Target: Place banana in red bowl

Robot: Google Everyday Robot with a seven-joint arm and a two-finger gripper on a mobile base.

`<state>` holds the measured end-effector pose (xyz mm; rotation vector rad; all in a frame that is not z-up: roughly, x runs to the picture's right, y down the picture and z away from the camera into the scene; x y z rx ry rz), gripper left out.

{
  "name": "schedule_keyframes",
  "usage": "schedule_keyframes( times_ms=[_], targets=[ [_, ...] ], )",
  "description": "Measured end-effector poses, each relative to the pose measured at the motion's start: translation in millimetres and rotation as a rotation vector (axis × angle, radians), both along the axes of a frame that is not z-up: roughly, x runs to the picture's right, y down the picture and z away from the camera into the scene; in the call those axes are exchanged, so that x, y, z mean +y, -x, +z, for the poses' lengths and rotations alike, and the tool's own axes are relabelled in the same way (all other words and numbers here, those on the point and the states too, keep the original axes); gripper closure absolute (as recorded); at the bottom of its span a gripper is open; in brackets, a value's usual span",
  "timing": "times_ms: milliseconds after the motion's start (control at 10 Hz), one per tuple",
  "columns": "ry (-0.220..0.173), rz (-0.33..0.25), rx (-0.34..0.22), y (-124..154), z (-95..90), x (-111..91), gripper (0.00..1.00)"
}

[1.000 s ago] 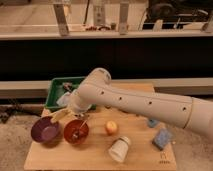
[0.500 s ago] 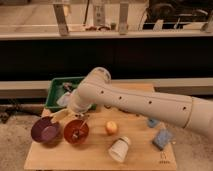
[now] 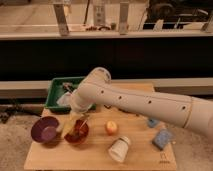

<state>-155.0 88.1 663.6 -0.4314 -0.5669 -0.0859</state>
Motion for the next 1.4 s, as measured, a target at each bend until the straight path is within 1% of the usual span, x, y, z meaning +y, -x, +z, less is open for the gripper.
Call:
schedule_keyframes(
  times_ms=[300, 600, 1400],
  targets=[
    [-0.012, 0.025, 0.000, -4.6, -0.1, -0.3, 0.20],
    [-0.015, 0.035, 0.001, -5.1, -0.1, 0.4, 0.20],
    [-0.015, 0.035, -0.001, -4.1, -0.6, 0.7, 0.20]
  ],
)
